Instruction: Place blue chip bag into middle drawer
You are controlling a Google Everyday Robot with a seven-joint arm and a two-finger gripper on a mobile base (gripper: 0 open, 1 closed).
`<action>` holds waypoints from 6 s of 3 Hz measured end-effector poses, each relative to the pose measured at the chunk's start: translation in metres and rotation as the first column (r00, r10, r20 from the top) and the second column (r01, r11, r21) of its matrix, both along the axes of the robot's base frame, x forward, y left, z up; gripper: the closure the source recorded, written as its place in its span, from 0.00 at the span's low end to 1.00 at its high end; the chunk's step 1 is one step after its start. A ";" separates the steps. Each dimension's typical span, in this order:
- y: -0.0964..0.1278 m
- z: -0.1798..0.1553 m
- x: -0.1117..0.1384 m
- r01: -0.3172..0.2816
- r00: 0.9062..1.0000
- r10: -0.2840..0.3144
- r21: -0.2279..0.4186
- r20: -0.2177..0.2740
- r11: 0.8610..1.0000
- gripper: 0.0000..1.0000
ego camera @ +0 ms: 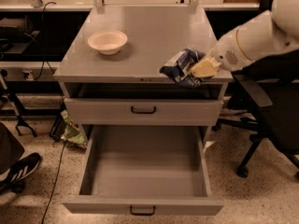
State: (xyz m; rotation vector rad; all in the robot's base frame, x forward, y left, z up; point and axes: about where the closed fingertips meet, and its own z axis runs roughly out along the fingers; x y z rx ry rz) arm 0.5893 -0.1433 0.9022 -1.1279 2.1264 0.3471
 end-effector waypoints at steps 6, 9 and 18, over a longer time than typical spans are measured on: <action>0.001 -0.156 -0.054 0.055 0.967 -0.017 0.145 -0.253 0.988 1.00; 0.015 -0.271 -0.064 0.064 0.948 0.018 0.244 -0.319 0.968 1.00; 0.060 -0.416 -0.094 0.138 0.846 0.050 0.308 -0.531 0.941 0.00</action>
Offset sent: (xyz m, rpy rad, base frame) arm -0.0507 -0.0016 -0.1054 0.1558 0.1832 -0.0532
